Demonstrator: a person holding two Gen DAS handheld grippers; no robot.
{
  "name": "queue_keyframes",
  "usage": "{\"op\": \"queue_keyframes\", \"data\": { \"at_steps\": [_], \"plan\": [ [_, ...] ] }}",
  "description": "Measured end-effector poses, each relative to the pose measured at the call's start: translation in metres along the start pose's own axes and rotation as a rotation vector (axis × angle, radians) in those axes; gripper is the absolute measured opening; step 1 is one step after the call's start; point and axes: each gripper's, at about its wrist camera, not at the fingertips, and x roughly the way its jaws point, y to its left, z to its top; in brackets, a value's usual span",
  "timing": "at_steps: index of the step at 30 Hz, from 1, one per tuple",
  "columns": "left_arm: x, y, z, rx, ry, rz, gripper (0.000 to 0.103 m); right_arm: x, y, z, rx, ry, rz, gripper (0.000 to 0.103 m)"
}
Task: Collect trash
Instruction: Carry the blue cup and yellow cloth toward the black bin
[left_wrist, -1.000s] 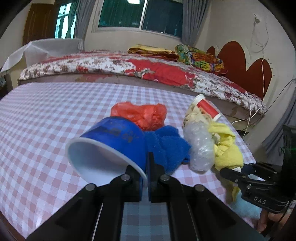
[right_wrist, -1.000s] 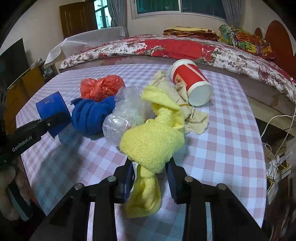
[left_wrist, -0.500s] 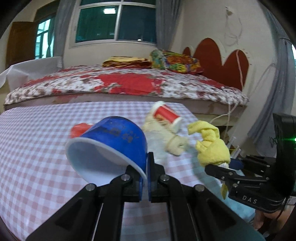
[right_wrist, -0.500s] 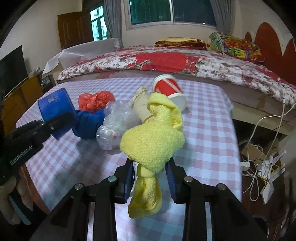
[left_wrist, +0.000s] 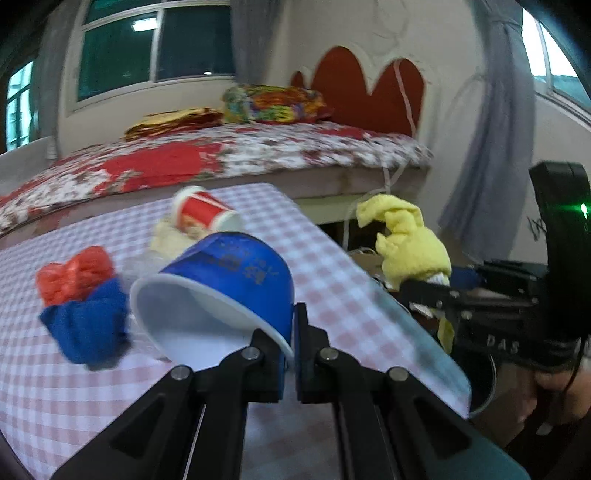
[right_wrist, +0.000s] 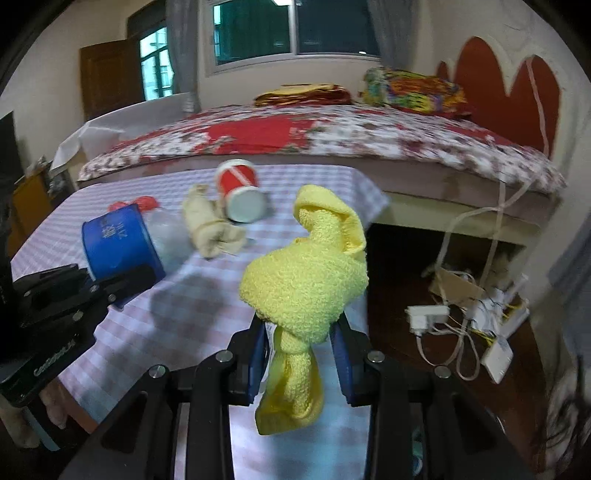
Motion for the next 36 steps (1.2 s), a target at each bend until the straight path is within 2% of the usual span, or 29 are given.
{"op": "queue_keyframes", "data": {
  "at_steps": [15,26,36],
  "plan": [
    [0.024,-0.114,-0.017,0.185,0.086,-0.191,0.004,-0.036,-0.106,-0.062,0.145,0.051,-0.155,0.035],
    [0.031,-0.18,-0.033,0.297,0.106,-0.282,0.006,-0.046,-0.17,-0.121,0.24,0.143,-0.237,0.035],
    [0.079,-0.223,-0.059,0.26,0.253,-0.396,0.005,-0.042,-0.199,-0.164,0.253,0.222,-0.268,0.035]
  ]
}}
